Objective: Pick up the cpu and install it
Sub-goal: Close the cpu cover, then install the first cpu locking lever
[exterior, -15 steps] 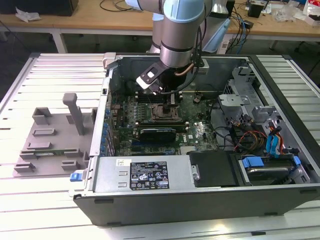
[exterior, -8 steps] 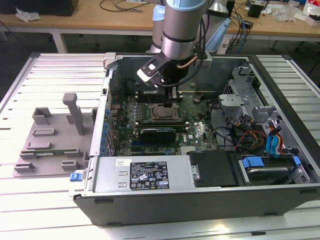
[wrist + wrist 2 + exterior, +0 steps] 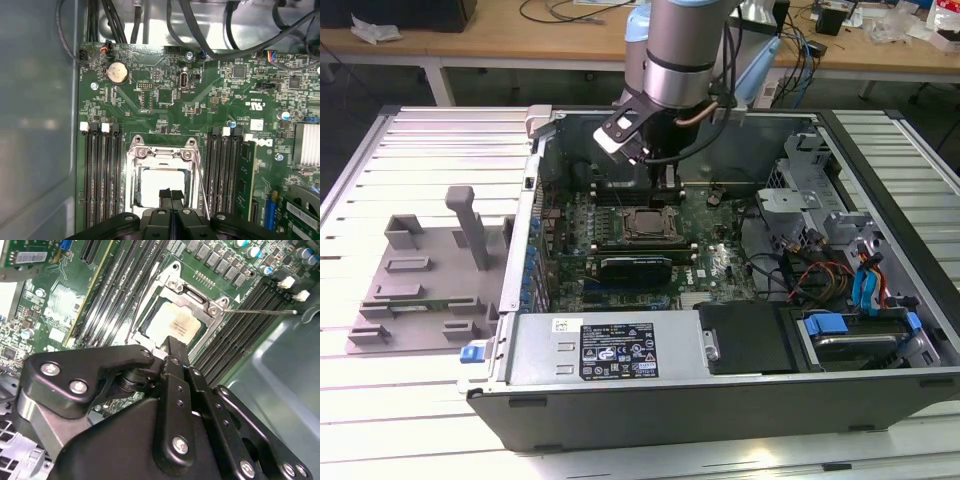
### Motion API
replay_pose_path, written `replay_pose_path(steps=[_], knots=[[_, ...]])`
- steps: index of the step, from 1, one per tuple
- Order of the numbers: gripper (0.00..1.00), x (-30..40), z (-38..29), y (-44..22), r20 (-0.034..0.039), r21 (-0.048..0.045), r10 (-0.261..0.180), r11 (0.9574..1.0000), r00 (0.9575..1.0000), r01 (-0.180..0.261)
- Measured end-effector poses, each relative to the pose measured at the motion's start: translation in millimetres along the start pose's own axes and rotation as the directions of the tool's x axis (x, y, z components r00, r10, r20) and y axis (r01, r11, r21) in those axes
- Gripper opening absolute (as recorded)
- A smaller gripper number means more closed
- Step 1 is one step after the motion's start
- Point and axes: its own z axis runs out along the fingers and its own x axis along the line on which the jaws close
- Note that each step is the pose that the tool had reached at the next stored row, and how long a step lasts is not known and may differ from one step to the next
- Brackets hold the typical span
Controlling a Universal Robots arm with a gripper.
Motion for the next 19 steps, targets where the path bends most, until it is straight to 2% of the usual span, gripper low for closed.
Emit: replay_pose_path(steps=[1, 4, 8, 17, 18, 19], knots=[[0.11, 0.0, -1.7, -0.1, 0.0000, 0.0000, 0.000, 1.0000, 1.0000, 0.000], [0.11, 0.0, -13.4, -0.5, 0.0000, 0.0000, 0.000, 1.0000, 1.0000, 0.000], [0.11, -0.1, -23.7, -0.9, 0.0000, 0.0000, 0.000, 1.0000, 1.0000, 0.000], [0.11, -0.1, -24.9, -1.0, -0.0005, 0.0000, -0.001, 1.0000, 1.0000, 0.001], [0.11, -0.1, -25.0, -1.0, -0.0001, 0.0000, -0.011, 0.9999, 0.9999, 0.011], [0.11, -0.1, -25.0, -0.9, 0.0011, 0.0000, -0.038, 0.9993, 0.9993, 0.038]])
